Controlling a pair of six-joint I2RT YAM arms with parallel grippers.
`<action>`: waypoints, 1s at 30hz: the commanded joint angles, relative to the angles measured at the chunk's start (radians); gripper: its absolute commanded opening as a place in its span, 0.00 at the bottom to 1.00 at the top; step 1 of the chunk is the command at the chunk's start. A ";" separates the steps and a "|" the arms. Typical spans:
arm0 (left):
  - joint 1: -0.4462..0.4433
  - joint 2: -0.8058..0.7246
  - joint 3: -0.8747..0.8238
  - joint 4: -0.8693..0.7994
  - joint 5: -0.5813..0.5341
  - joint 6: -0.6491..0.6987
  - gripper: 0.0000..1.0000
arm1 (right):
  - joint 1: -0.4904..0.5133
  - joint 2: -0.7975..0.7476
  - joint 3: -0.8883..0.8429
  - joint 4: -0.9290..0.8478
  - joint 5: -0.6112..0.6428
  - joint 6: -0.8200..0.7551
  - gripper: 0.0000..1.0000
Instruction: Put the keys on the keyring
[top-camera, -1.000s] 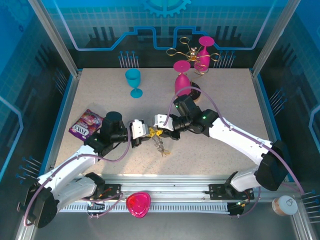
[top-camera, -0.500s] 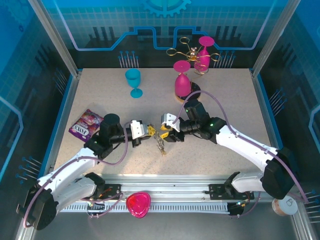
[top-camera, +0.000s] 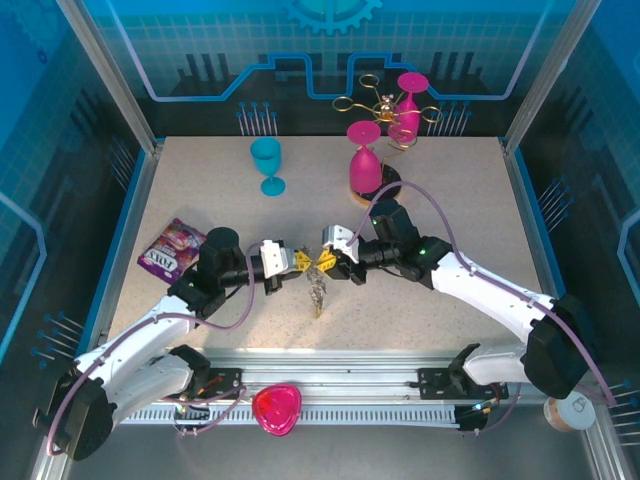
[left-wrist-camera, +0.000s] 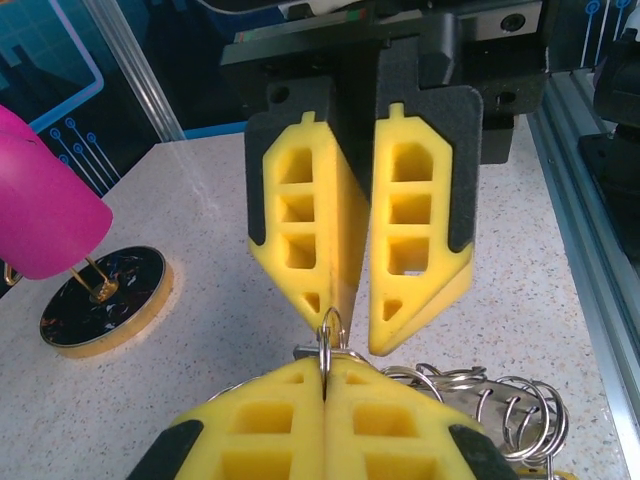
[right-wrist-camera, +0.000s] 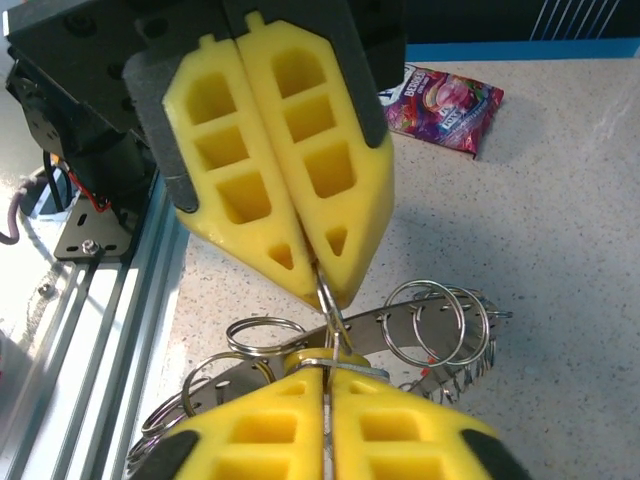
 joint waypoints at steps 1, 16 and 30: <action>-0.003 -0.030 0.002 0.032 0.042 0.007 0.00 | -0.010 -0.007 0.005 0.002 -0.005 0.012 0.04; -0.006 -0.013 0.053 -0.012 0.130 0.021 0.00 | -0.041 0.174 0.178 -0.177 -0.086 0.040 0.00; -0.007 -0.023 -0.003 0.084 0.092 -0.029 0.00 | -0.050 -0.034 -0.131 0.159 -0.011 0.047 0.44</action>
